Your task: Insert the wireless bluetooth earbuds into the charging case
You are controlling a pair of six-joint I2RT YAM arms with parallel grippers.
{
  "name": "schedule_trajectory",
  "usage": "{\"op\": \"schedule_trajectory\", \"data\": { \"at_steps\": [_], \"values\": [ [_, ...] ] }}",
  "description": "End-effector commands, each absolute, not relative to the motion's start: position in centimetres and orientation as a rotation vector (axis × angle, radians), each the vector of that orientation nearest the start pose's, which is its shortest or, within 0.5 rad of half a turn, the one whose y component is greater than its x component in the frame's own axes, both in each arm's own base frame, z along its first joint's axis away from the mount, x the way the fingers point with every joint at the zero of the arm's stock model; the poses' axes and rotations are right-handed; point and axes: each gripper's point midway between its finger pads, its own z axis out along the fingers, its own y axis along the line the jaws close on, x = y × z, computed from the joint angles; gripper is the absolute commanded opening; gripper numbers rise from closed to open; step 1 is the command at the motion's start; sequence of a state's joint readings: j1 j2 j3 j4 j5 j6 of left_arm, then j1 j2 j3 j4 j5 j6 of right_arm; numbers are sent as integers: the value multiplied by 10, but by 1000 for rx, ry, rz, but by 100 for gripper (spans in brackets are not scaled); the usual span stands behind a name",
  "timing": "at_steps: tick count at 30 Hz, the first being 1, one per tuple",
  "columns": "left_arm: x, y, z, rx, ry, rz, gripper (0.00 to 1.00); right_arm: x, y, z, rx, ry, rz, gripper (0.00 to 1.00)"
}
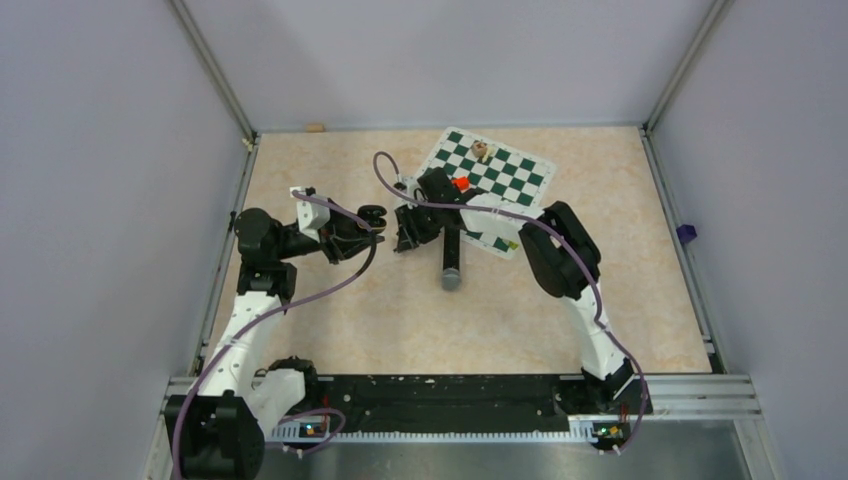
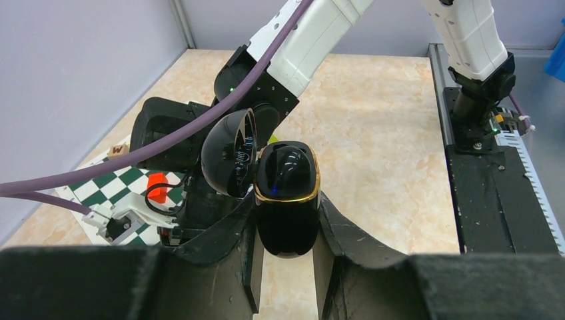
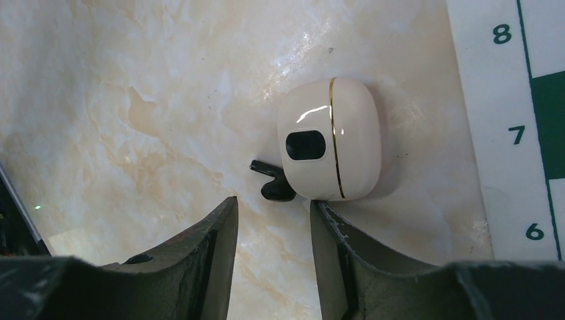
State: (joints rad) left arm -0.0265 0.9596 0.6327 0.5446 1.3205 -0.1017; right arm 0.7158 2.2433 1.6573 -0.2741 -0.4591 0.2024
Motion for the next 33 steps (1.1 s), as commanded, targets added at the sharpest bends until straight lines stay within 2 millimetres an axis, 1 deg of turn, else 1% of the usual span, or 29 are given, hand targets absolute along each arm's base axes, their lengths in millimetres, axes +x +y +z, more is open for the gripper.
{"op": "schedule_trajectory", "data": {
  "at_steps": [1, 7, 11, 13, 16, 20, 22, 23, 28, 30, 31, 32, 33],
  "values": [
    [231, -178, 298, 1098, 1145, -957, 0, 350, 428, 31, -901, 2376, 890, 43],
    [230, -178, 299, 1100, 1143, -960, 0, 345, 431, 24, -918, 2387, 873, 40],
    [229, -178, 299, 1102, 1141, -960, 0, 345, 431, 20, -930, 2391, 855, 35],
    [229, -178, 299, 1103, 1142, -961, 0, 346, 431, 18, -927, 2394, 841, 30],
    [229, -179, 299, 1102, 1142, -963, 0, 349, 430, 17, -928, 2390, 818, 27],
    [229, -179, 298, 1103, 1143, -966, 0, 352, 430, 19, -948, 2369, 806, 9],
    [229, -179, 297, 1103, 1143, -966, 0, 354, 433, 24, -969, 2335, 812, 2],
    [229, -179, 297, 1102, 1144, -967, 0, 355, 434, 29, -981, 2314, 817, 0],
    [229, -180, 296, 1105, 1145, -970, 0, 360, 436, 62, -1016, 2204, 814, 0],
    [229, -180, 296, 1105, 1144, -971, 0, 360, 437, 70, -1017, 2189, 821, 1],
    [229, -180, 298, 1106, 1142, -970, 0, 359, 439, 74, -1022, 2180, 839, 5],
    [229, -180, 300, 1109, 1137, -967, 0, 356, 441, 78, -1034, 2176, 866, 13],
    [228, -180, 304, 1113, 1129, -964, 0, 355, 445, 83, -1046, 2166, 893, 19]
  ]
}}
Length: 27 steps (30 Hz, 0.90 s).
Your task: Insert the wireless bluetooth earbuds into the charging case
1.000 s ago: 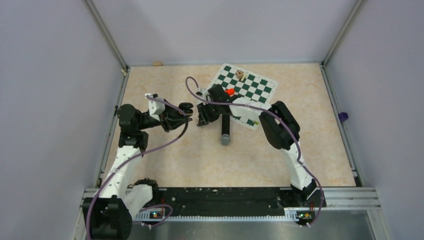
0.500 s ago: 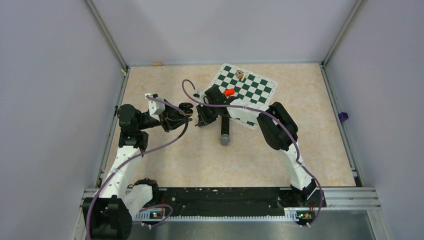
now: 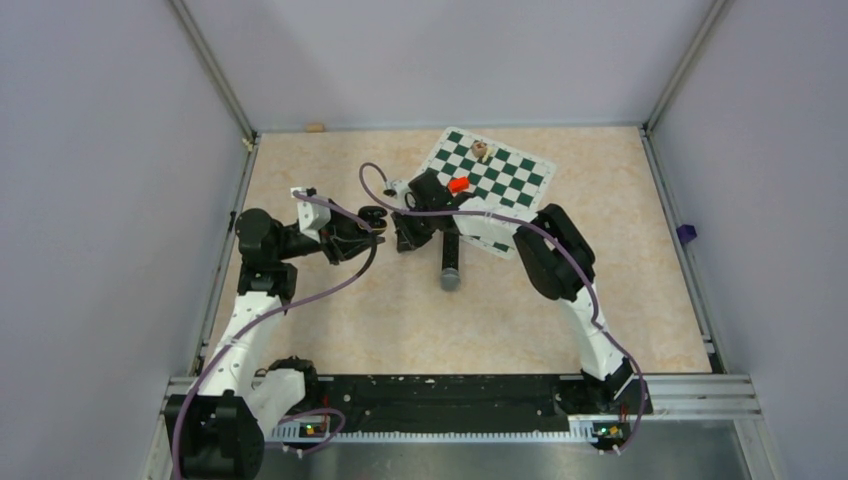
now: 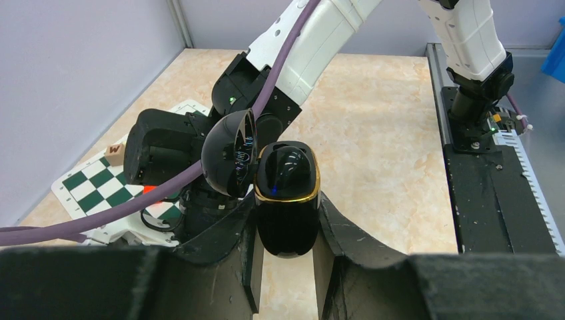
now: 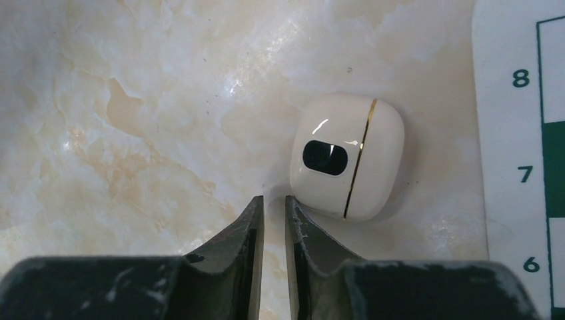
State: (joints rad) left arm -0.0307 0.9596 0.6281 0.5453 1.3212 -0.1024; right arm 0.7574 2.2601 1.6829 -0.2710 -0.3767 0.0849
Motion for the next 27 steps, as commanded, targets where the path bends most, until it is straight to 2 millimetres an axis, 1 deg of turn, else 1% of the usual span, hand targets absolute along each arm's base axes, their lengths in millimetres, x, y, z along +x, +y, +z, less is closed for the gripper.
{"op": "schedule_trajectory", "data": {
  "at_steps": [1, 4, 6, 7, 9, 11, 12, 13, 14, 15, 18, 19, 23, 25, 27],
  "values": [
    [229, -179, 310, 1106, 1128, -958, 0, 351, 448, 88, -1066, 2170, 927, 24],
    [234, -173, 325, 1072, 1141, -936, 0, 341, 465, 113, -1145, 2119, 1070, 38],
    [245, -164, 331, 1038, 1167, -894, 0, 342, 476, 128, -1159, 2076, 1132, 46],
    [249, -161, 332, 1025, 1183, -878, 0, 345, 481, 130, -1157, 2062, 1142, 49],
    [257, -155, 330, 1001, 1221, -859, 0, 357, 490, 134, -1153, 2017, 1119, 58],
    [261, -148, 331, 986, 1233, -832, 0, 375, 500, 132, -1140, 1978, 1056, 69],
    [263, -145, 332, 978, 1237, -822, 0, 385, 504, 126, -1133, 1965, 1020, 71],
    [264, -141, 333, 970, 1240, -811, 0, 398, 510, 129, -1116, 1937, 982, 73],
    [265, -139, 334, 964, 1242, -801, 0, 408, 515, 127, -1098, 1927, 951, 74],
    [265, -136, 335, 958, 1244, -795, 0, 420, 519, 109, -1108, 1922, 898, 76],
    [267, -130, 338, 944, 1249, -779, 0, 448, 530, 98, -1044, 1881, 780, 78],
    [267, -129, 337, 940, 1253, -780, 0, 455, 535, 99, -1024, 1855, 759, 79],
    [267, -124, 336, 926, 1260, -776, 0, 464, 558, 98, -1009, 1773, 697, 79],
    [267, -122, 336, 921, 1265, -776, 0, 467, 566, 97, -1042, 1711, 614, 81],
    [267, -122, 334, 921, 1271, -783, 0, 468, 569, 98, -1096, 1642, 521, 83]
  ]
}}
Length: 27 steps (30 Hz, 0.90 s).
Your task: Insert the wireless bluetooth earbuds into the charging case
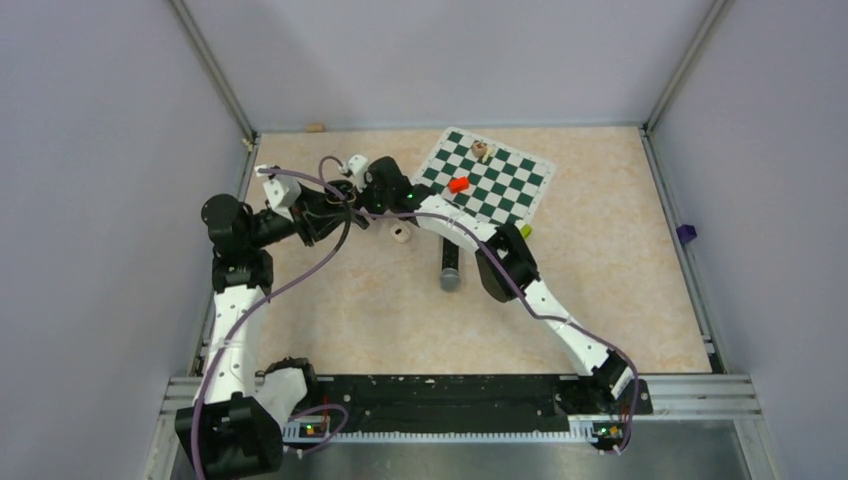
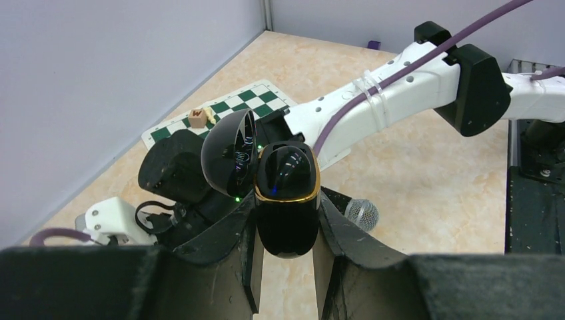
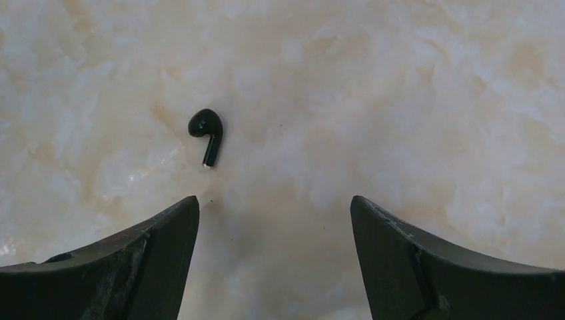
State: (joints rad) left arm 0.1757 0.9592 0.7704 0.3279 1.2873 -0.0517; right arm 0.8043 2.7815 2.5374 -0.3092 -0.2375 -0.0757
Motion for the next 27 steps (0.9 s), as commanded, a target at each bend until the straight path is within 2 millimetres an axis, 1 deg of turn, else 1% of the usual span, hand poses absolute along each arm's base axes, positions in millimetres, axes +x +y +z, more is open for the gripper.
{"op": "schedule_trajectory", "data": {
  "at_steps": [1, 3, 7, 9, 13, 16, 18, 20, 23, 27],
  "values": [
    [267, -122, 333, 921, 1276, -786, 0, 468, 571, 101, -1125, 1605, 483, 83],
    [268, -121, 330, 925, 1278, -787, 0, 469, 572, 105, -1161, 1541, 422, 84],
    [271, -121, 325, 931, 1288, -789, 0, 458, 580, 109, -1233, 1473, 465, 84],
    [274, -120, 322, 938, 1289, -780, 0, 448, 587, 105, -1273, 1447, 483, 84],
    [274, -120, 321, 940, 1295, -788, 0, 446, 596, 92, -1280, 1401, 369, 86],
    [273, -120, 322, 943, 1303, -788, 0, 448, 597, 78, -1306, 1375, 304, 82],
    [273, -119, 320, 953, 1320, -780, 0, 449, 595, 69, -1320, 1377, 276, 73],
    [272, -118, 319, 965, 1329, -768, 0, 451, 596, 67, -1338, 1346, 251, 68],
    [271, -118, 316, 973, 1339, -764, 0, 445, 598, 66, -1381, 1295, 259, 67],
    [273, -117, 314, 973, 1344, -764, 0, 433, 604, 62, -1431, 1271, 301, 70]
  ]
}}
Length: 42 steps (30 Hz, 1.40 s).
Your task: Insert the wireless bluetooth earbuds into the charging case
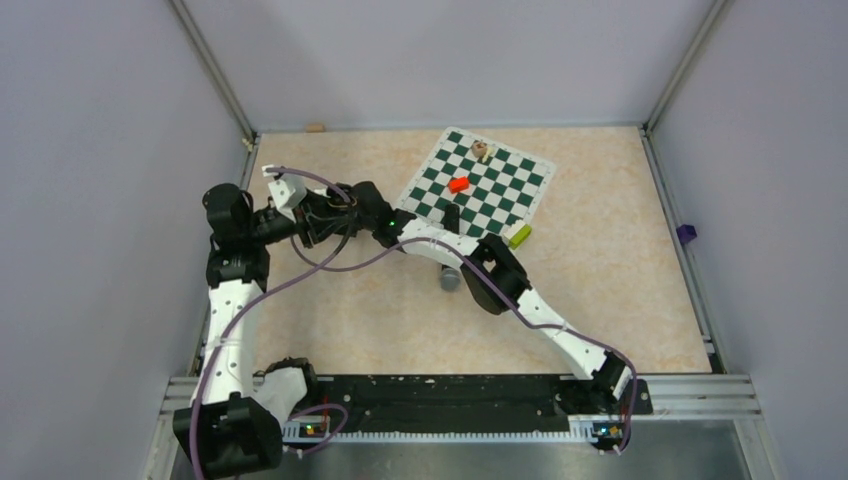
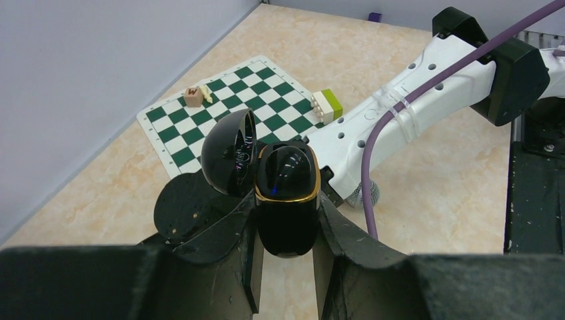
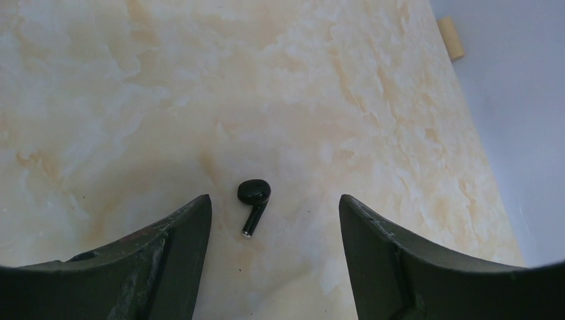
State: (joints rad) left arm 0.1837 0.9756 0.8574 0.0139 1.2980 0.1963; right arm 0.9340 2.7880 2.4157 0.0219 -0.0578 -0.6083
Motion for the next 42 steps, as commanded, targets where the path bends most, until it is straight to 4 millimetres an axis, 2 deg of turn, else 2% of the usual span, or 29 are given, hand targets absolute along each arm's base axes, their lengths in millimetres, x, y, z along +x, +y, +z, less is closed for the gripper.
{"op": "schedule_trajectory", "data": {
  "at_steps": [1, 7, 16, 22, 29, 34, 36, 42],
  "values": [
    [273, -117, 315, 974, 1342, -763, 0, 431, 606, 62, -1432, 1261, 298, 71],
    [272, -118, 314, 975, 1349, -770, 0, 442, 610, 60, -1402, 1181, 167, 75],
    [274, -117, 309, 991, 1357, -768, 0, 465, 597, 42, -1431, 1097, -76, 75],
    [274, -117, 306, 1002, 1358, -775, 0, 484, 573, 42, -1382, 1182, -200, 72],
    [272, -119, 307, 1008, 1353, -785, 0, 491, 540, 38, -1362, 1325, -264, 71],
    [270, -119, 308, 1011, 1351, -785, 0, 504, 525, 60, -1306, 1389, -251, 71],
    [271, -119, 308, 1011, 1351, -784, 0, 507, 525, 72, -1292, 1398, -203, 71],
    [271, -119, 308, 1012, 1351, -781, 0, 495, 547, 119, -1221, 1426, 257, 70]
  ]
}}
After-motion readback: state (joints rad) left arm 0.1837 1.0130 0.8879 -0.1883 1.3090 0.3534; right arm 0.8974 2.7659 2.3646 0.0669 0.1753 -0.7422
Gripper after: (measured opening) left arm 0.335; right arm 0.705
